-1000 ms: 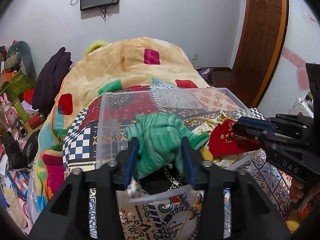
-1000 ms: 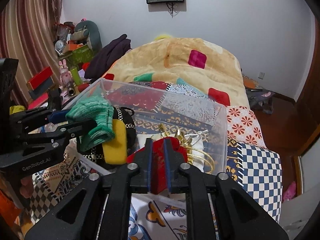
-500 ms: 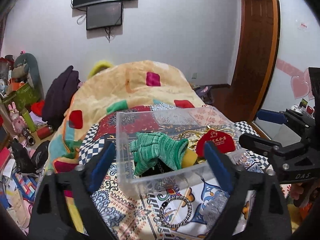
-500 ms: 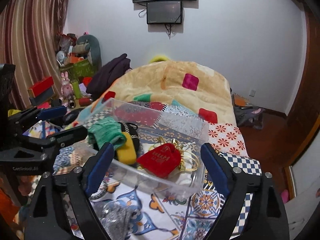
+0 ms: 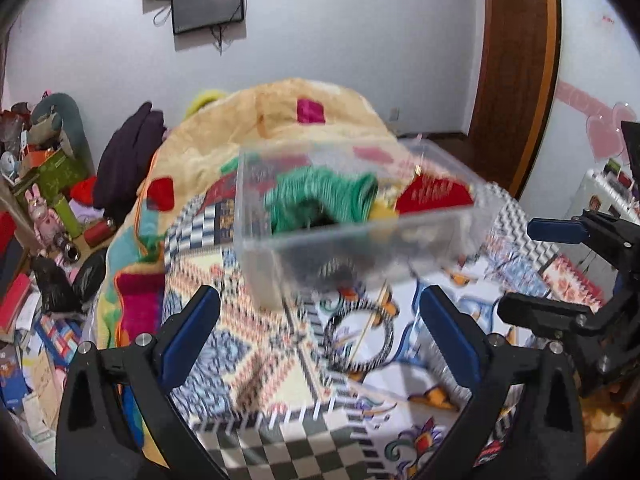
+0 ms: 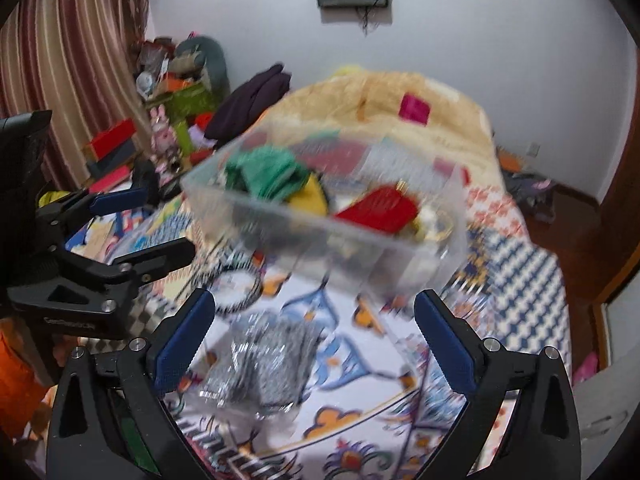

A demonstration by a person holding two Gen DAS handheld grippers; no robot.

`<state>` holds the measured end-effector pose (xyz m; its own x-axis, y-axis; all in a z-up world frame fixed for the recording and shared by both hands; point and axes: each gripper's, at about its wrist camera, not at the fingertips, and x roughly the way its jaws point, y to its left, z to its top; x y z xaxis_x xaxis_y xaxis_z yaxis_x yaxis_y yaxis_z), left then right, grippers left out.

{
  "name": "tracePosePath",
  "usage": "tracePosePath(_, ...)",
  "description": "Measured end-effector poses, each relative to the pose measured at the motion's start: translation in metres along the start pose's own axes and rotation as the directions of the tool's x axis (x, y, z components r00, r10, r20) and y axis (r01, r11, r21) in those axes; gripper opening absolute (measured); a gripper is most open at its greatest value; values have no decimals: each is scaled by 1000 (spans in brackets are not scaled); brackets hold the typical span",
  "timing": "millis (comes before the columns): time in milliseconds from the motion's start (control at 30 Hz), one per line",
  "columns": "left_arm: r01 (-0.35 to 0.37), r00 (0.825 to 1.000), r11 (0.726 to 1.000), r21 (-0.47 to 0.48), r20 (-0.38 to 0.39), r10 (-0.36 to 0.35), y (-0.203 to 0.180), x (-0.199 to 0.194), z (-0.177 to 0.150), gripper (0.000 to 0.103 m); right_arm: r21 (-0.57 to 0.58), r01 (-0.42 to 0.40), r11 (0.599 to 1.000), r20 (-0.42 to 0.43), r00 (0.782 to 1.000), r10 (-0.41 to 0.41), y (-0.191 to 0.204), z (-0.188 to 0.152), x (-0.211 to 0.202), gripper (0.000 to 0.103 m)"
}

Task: Organize soft objects
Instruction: 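Grasp the bead bracelet with the left tool while the right tool grasps the bagged gray glove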

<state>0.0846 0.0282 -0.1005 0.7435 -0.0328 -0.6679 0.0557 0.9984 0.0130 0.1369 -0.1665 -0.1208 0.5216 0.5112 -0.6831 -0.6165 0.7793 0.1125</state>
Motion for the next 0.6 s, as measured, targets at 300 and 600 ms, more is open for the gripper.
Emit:
tracePosePath(300,31,993,998,-63,-114,-38,8,26,-34,66,-21,-46,999,-125,991,43,13,-21,29,89)
tracePosePath(600,83,986,993,-83,-137,-94,6,34,-39,29,-46,-80,996,-182,981,70,19,-29,38,47)
